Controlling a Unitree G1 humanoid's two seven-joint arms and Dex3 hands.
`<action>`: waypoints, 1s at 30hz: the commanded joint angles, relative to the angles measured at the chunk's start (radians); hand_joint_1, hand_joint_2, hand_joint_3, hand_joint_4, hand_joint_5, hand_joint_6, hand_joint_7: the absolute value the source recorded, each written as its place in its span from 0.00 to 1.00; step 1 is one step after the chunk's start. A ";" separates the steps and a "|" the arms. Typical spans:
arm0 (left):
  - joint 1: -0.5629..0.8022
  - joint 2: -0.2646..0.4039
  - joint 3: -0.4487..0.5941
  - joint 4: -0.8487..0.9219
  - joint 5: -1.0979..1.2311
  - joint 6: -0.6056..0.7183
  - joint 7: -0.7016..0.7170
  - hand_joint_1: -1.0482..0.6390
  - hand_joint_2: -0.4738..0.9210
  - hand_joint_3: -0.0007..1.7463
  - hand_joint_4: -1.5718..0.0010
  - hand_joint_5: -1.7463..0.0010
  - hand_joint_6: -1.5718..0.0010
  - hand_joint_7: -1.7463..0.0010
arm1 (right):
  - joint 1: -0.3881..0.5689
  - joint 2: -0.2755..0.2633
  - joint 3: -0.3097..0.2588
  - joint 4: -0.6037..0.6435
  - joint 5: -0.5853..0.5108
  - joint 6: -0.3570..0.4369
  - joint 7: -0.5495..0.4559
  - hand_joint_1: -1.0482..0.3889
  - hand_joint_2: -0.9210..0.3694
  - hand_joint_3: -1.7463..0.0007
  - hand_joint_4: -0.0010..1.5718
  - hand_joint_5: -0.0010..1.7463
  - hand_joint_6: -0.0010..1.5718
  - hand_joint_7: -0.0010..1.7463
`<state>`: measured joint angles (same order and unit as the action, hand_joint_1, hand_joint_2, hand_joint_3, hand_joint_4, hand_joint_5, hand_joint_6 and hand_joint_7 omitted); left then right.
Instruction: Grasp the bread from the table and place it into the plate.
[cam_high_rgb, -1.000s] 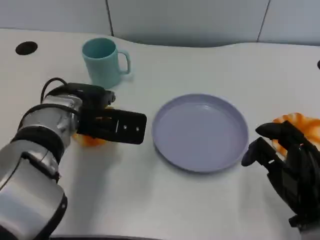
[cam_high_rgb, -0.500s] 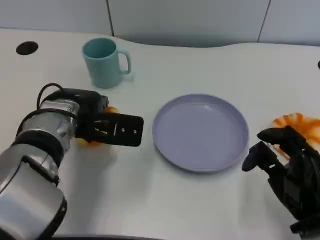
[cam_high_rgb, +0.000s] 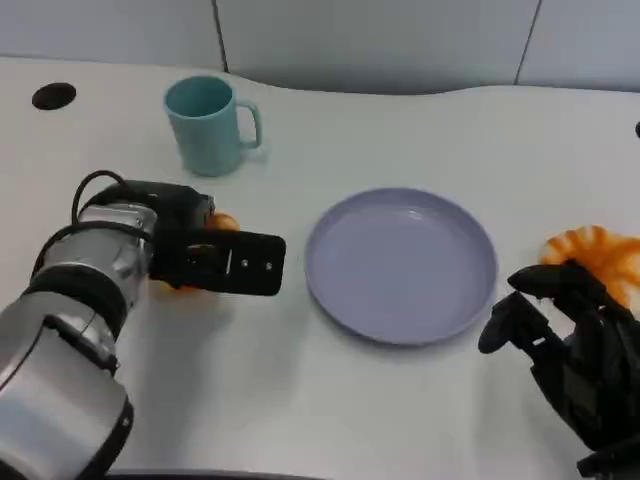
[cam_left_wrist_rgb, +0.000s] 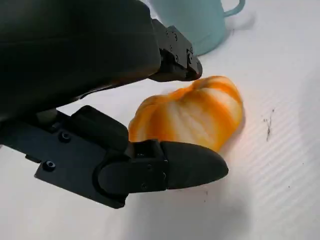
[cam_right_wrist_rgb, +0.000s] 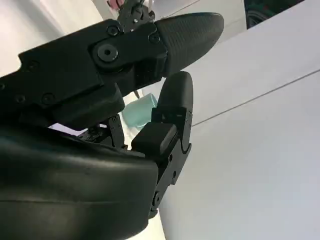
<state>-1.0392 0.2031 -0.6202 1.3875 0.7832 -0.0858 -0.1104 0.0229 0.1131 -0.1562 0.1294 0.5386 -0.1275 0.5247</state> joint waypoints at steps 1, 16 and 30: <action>0.028 0.003 0.011 0.006 -0.007 0.000 0.016 0.06 1.00 0.39 1.00 1.00 0.98 1.00 | 0.021 -0.006 -0.003 -0.028 0.009 -0.001 -0.001 0.34 0.00 0.93 0.39 0.98 0.52 0.49; 0.072 -0.009 0.112 -0.002 -0.074 -0.036 0.183 0.26 1.00 0.16 0.65 0.96 0.64 0.96 | 0.047 0.004 0.010 -0.059 0.008 -0.003 -0.012 0.33 0.00 0.93 0.39 0.98 0.51 0.50; 0.087 -0.016 0.101 -0.001 -0.052 -0.073 0.319 0.47 1.00 0.05 0.37 0.75 0.38 0.88 | 0.054 0.008 0.010 -0.083 0.011 0.003 -0.022 0.33 0.00 0.94 0.40 0.98 0.51 0.51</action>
<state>-0.9687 0.1814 -0.5086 1.3825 0.7190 -0.1568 0.1971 0.0677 0.1225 -0.1435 0.0626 0.5401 -0.1245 0.5114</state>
